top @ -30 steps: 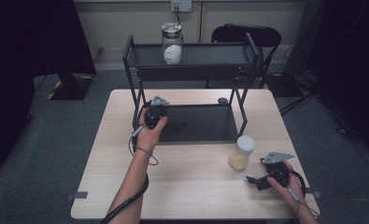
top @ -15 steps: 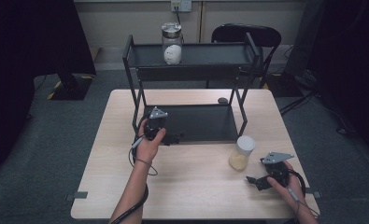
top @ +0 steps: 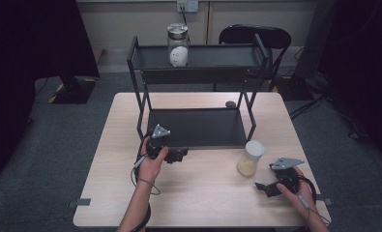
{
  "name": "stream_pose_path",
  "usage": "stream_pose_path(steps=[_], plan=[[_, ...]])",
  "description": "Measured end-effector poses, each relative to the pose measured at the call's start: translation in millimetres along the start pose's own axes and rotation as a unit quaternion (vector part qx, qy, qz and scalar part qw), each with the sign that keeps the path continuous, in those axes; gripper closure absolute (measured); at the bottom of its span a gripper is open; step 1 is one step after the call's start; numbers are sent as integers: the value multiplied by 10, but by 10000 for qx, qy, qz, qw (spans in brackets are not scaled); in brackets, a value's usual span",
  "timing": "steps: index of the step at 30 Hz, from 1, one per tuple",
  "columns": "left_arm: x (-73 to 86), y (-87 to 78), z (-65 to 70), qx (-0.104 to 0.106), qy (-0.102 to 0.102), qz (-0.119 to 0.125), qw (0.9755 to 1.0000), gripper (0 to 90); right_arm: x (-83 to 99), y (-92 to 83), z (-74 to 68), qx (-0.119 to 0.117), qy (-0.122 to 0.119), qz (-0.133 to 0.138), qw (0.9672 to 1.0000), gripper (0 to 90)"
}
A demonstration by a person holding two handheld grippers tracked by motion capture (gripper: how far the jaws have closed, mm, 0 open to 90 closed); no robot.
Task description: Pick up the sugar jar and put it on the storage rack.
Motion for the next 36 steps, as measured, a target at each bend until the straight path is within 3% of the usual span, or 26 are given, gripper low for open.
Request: stream_pose_path(steps=[8,15,23,36], plan=[[179,-13,32,-12,114,-110,9999,24,0,0,0,0,0,0,10000,0],[341,-30,46,31,34,-118,9999,24,0,0,0,0,-1,0,10000,0],[542,-70,23,-99,15,-270,9996,25,0,0,0,0,0,1,10000,0],[697,-101,58,-256,377,-683,9966,26,0,0,0,0,-2,-1,10000,0]])
Point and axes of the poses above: each handheld gripper's, and its own axes: y roughly forward along the jaws, x roughly out of its underside, z roughly to its right, the point moved 8 cm from there along y, roughly forward along the jaws, and after that the axes turned 5 degrees about -x, right-handed, at the moved point
